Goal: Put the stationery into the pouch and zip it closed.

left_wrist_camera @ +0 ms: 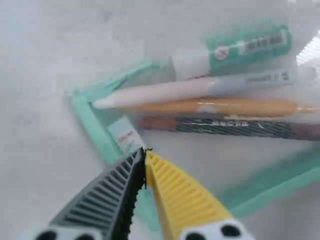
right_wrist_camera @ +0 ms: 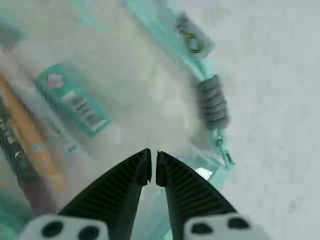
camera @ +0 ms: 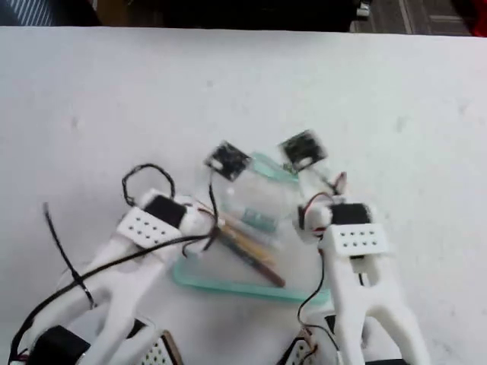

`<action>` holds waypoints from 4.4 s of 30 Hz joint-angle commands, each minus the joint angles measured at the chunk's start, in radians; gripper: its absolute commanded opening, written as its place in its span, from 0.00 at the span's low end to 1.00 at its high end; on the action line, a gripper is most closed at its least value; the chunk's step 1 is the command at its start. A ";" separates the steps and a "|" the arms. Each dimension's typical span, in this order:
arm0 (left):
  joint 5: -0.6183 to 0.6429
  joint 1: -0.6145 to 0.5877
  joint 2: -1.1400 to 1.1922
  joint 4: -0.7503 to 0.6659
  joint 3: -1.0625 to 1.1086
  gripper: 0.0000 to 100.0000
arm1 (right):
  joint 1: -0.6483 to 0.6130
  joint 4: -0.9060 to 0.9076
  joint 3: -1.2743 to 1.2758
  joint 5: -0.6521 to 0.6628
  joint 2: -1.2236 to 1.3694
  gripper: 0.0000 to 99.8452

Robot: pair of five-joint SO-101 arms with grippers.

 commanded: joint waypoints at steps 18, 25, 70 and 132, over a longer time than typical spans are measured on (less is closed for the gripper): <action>0.015 0.035 -0.028 -0.330 0.144 0.02 | -0.021 -0.028 -0.009 0.183 0.326 0.02; 0.014 0.039 -0.028 -0.379 0.107 0.02 | 0.019 -0.090 -0.150 0.112 0.466 0.02; 0.031 -0.412 -0.064 0.548 -0.951 0.02 | 0.076 0.532 -0.736 -0.087 -0.213 0.02; -0.204 -0.412 -1.353 0.733 -0.413 0.02 | 0.022 0.677 -0.646 -0.181 -1.193 0.02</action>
